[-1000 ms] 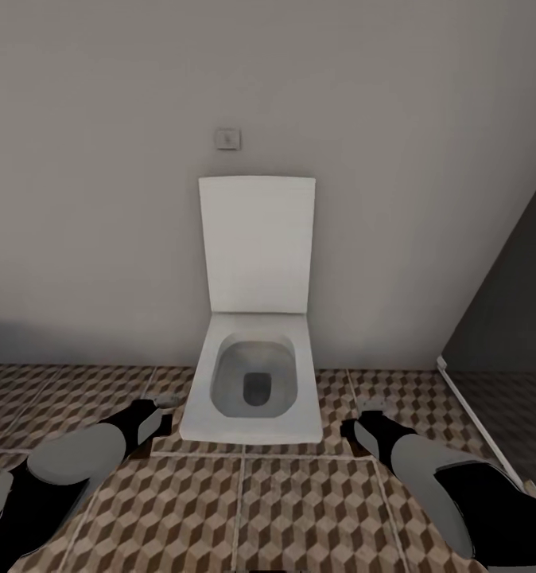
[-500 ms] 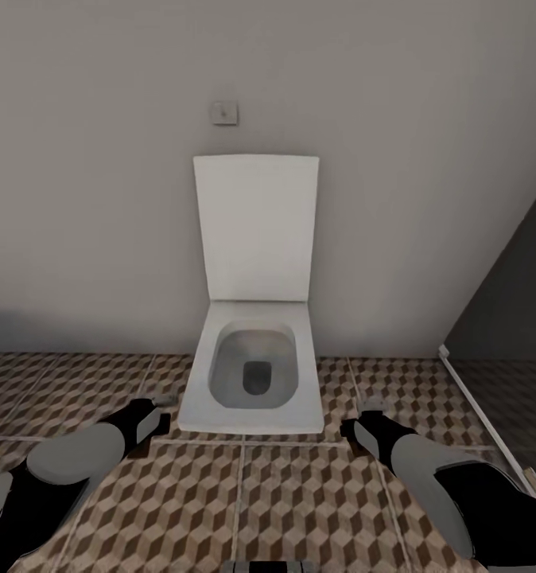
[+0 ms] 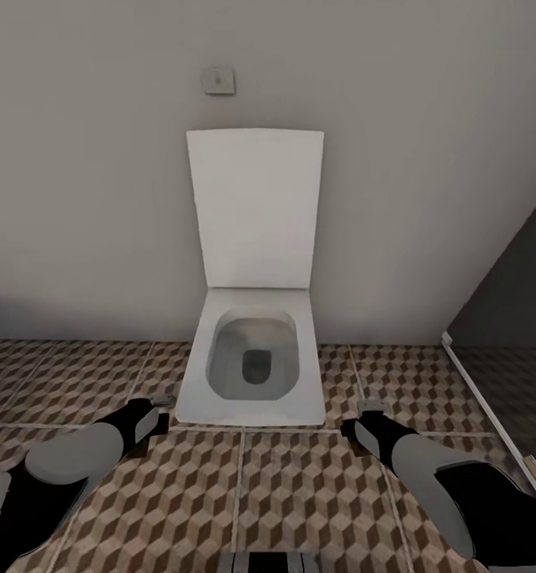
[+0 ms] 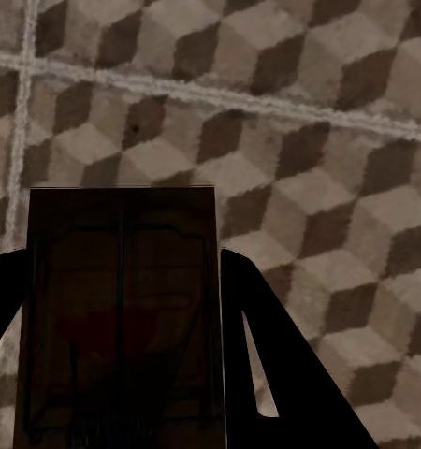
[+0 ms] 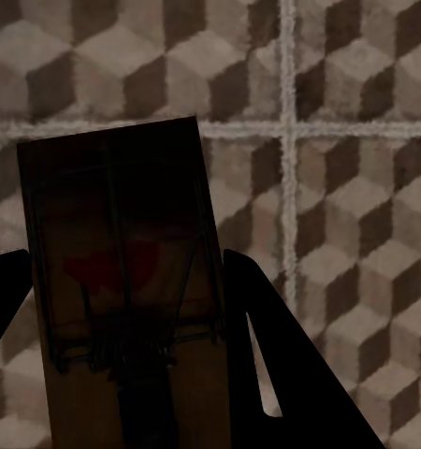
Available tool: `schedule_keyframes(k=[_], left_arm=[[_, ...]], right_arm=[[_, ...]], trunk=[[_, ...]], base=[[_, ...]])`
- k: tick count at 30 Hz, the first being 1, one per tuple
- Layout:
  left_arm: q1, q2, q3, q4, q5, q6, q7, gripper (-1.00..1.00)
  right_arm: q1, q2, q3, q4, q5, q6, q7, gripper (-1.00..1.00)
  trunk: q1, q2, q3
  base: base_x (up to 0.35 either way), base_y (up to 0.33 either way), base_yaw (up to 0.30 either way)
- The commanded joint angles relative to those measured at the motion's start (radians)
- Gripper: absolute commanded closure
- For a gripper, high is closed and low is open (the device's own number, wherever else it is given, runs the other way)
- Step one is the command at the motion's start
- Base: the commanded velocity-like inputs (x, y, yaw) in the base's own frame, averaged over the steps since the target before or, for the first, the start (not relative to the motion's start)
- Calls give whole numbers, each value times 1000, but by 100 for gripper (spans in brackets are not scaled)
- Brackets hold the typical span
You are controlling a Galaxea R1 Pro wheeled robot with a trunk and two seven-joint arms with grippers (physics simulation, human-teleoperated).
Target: Take the four mousetraps from the cabinet in the bathroom and place them on the bathroom floor. Make sure all four end up on the same floor surface, and ensure that at least two of them are either under or directly next to the same bathroom sink.
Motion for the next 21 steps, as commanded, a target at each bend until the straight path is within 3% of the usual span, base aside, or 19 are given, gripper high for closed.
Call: schedule_keyframes(k=[1, 21], left_arm=[[-1, 0, -9, 0, 8, 3, 3, 100], [-1, -1, -14, 0, 6, 3, 3, 100]], right_arm=[[0, 0, 9, -1, -13, 1, -5, 100], [24, 1, 11, -8, -13, -29, -3, 100]], trunk=[[0, -1, -5], [9, -5, -82]], base=[[0, 0, 0], [0, 0, 0]])
